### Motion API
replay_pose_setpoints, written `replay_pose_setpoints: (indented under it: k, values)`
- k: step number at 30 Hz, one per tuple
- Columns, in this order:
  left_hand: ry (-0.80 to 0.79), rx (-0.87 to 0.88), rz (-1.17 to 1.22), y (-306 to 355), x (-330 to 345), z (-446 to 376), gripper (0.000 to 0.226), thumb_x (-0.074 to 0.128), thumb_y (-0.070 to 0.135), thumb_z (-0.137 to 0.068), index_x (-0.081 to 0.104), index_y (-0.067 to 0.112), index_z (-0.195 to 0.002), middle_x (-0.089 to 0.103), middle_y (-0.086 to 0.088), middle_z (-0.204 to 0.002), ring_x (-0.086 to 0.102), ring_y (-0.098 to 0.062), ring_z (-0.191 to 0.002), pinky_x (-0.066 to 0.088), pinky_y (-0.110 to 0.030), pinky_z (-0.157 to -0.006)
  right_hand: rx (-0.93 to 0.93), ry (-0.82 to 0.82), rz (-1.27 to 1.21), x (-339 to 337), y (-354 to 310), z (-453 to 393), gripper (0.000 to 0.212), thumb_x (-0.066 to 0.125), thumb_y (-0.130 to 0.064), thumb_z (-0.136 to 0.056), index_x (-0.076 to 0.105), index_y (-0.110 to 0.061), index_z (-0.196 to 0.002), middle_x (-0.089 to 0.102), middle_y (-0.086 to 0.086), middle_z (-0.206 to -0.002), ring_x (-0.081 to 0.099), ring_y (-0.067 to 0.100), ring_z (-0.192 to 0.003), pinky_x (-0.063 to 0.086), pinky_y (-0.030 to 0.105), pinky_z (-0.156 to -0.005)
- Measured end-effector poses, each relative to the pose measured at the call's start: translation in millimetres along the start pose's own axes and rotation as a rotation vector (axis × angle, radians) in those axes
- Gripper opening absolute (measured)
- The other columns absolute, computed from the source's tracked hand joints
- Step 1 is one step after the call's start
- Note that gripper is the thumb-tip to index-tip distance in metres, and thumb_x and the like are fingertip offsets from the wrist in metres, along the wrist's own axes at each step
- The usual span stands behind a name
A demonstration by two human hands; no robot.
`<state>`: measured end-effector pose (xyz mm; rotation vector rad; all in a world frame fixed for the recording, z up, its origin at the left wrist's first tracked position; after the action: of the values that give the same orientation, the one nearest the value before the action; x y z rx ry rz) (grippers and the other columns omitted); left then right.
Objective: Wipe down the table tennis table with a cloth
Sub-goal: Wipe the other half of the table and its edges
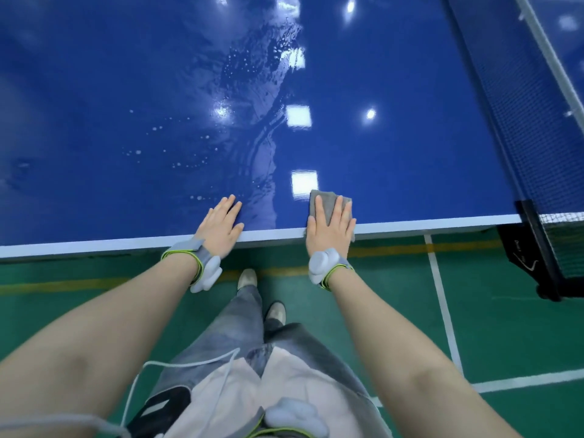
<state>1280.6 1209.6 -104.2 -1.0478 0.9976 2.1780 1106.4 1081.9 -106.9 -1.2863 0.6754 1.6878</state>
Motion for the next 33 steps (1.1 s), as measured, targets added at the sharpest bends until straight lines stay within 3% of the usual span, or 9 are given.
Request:
replay_pose_setpoints:
  k: [6,9,12,15,20,26,30,33]
  values:
    - [0.000,0.015,-0.012,-11.8,-4.2,7.4,0.051,0.030,0.024,-0.101,0.014,0.010,-0.148,0.001,-0.003,-0.157,-0.001,-0.017,-0.145,0.000,-0.031,-0.115,-0.218,-0.033,0.029,21.5,-88.7,22.3,0.051,0.014,-0.041,-0.103,-0.005,-0.034,-0.150,-0.015,0.011,-0.158,-0.018,0.031,-0.144,-0.008,0.046,-0.116]
    - [0.009,0.043,0.000,-11.5,-5.2,7.3,0.052,0.033,0.021,-0.100,0.014,0.008,-0.147,0.002,-0.005,-0.157,0.000,-0.018,-0.145,0.000,-0.030,-0.115,-0.290,0.027,0.033,17.8,-120.2,35.1,0.052,0.010,-0.042,-0.099,0.021,-0.034,-0.149,0.009,0.014,-0.158,0.004,0.034,-0.146,0.009,0.049,-0.116]
    - [-0.047,0.075,-0.041,-15.9,-8.6,8.2,0.052,0.031,0.023,-0.101,0.014,0.008,-0.147,0.002,-0.004,-0.157,0.001,-0.017,-0.145,-0.001,-0.029,-0.115,-0.375,-0.057,0.019,22.5,-122.6,32.9,0.061,-0.002,-0.044,-0.092,0.012,-0.033,-0.150,0.000,0.011,-0.159,-0.005,0.031,-0.146,0.001,0.046,-0.117]
    - [-0.023,0.049,-0.109,-35.6,-21.5,9.9,0.051,0.029,0.027,-0.101,0.016,0.008,-0.147,0.005,-0.004,-0.157,0.003,-0.018,-0.144,-0.001,-0.031,-0.115,-0.189,0.034,0.026,8.5,-80.1,13.3,0.050,0.009,-0.041,-0.101,0.007,-0.033,-0.151,-0.003,0.011,-0.159,-0.006,0.028,-0.146,0.003,0.044,-0.117]
    - [0.106,-0.125,-0.126,-101.5,-53.8,15.3,0.050,0.029,0.027,-0.101,0.020,0.009,-0.147,0.010,-0.006,-0.156,0.006,-0.021,-0.144,0.002,-0.035,-0.116,0.109,-0.043,-0.008,4.3,-65.2,0.5,0.053,0.017,-0.040,-0.103,-0.007,-0.034,-0.150,-0.017,0.012,-0.158,-0.017,0.030,-0.144,-0.004,0.045,-0.116]
    - [0.114,-0.075,-0.143,-116.9,-63.7,9.6,0.051,0.031,0.029,-0.100,0.019,0.015,-0.148,0.007,-0.005,-0.156,0.004,-0.022,-0.144,0.000,-0.034,-0.117,-0.085,-0.086,-0.043,19.6,-159.1,16.3,0.053,0.015,-0.045,-0.102,-0.008,-0.038,-0.149,-0.021,0.012,-0.156,-0.023,0.032,-0.142,-0.012,0.047,-0.114]
    - [0.093,-0.005,-0.178,-119.1,-69.8,1.8,0.052,0.032,0.030,-0.100,0.016,0.017,-0.148,0.005,-0.006,-0.157,0.003,-0.022,-0.144,0.000,-0.035,-0.116,-0.318,-0.081,-0.006,29.5,-214.0,31.5,0.059,-0.001,-0.050,-0.093,0.007,-0.039,-0.150,-0.009,0.014,-0.158,-0.014,0.034,-0.144,-0.006,0.048,-0.115]
    - [0.068,0.045,-0.211,-123.2,-74.8,-4.4,0.052,0.031,0.030,-0.100,0.015,0.019,-0.148,0.005,-0.006,-0.157,0.002,-0.022,-0.144,-0.001,-0.035,-0.116,-0.342,-0.004,-0.042,26.6,-198.9,25.3,0.059,0.009,-0.047,-0.092,0.033,-0.035,-0.145,0.020,0.019,-0.155,0.015,0.037,-0.143,0.015,0.048,-0.114]
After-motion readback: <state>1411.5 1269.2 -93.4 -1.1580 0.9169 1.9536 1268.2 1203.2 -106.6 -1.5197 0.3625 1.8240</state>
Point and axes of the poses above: each hand's wrist, its own z-axis away from the middle knuckle, its own x-axis out of the palm, y = z × x, the point moved 8 cm from there along -z, towards the middle knuckle
